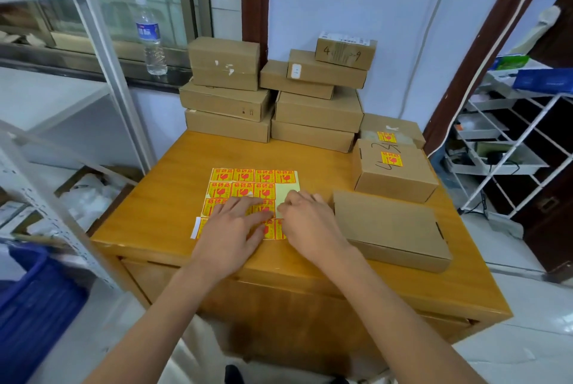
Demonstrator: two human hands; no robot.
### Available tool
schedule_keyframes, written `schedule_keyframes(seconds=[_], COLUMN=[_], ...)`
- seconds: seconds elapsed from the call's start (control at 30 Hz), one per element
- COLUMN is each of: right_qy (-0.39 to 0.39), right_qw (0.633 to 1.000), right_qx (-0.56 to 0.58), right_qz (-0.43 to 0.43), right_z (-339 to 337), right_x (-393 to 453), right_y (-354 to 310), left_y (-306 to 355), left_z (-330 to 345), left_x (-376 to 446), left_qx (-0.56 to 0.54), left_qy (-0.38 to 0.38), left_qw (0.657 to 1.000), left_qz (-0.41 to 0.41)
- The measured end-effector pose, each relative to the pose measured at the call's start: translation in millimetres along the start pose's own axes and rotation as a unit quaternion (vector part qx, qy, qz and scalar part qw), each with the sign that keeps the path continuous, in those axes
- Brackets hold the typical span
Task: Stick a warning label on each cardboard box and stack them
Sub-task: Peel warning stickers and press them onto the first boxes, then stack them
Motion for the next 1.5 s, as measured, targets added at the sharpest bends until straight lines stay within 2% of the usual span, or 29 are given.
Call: schedule_keyframes(seconds=[0.13, 0.53, 0.77, 1.03, 1.3, 1.5], right_qy=[0.011, -0.042, -0.064, -0.127, -0.115, -0.051], right_qw=[1.0, 0.995, 0.994, 0.986, 0.99, 0.993], right_qx=[0.017, 0.086, 0.081, 0.103, 0.078, 0.107], right_qz=[0.014, 0.03, 0.03, 0.023, 0.002, 0.023], right_z=[3, -8, -10, -25, -22, -9], right_x=[5, 0, -6, -13, -12, -6], right_y=[4, 10, 10, 15, 15, 2], left_y=[-1, 1, 2, 0, -1, -2], left_z=[0, 1, 0, 0, -1, -2], left_x=[-1, 0, -1, 0, 2, -1], left_qx=[-0.012, -0.007, -0.007, -0.029, -0.06, -0.115], left_qy=[0.013, -0.006, -0.007, -0.011, -0.015, 0.008], left_qw=[1.0, 1.0, 1.0, 0.999, 0.998, 0.993], left_qz=[0.008, -0.014, -0.018, -0.02, -0.015, -0.013])
Point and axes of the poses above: each hand's wrist, its own x-axis towards the middle knuckle, its own z-axis out of the palm, y = z × x, the point moved 2 cm from there along x, towards the middle knuckle, and after that the axes turned 11 degrees about x, right-handed, at the moved point
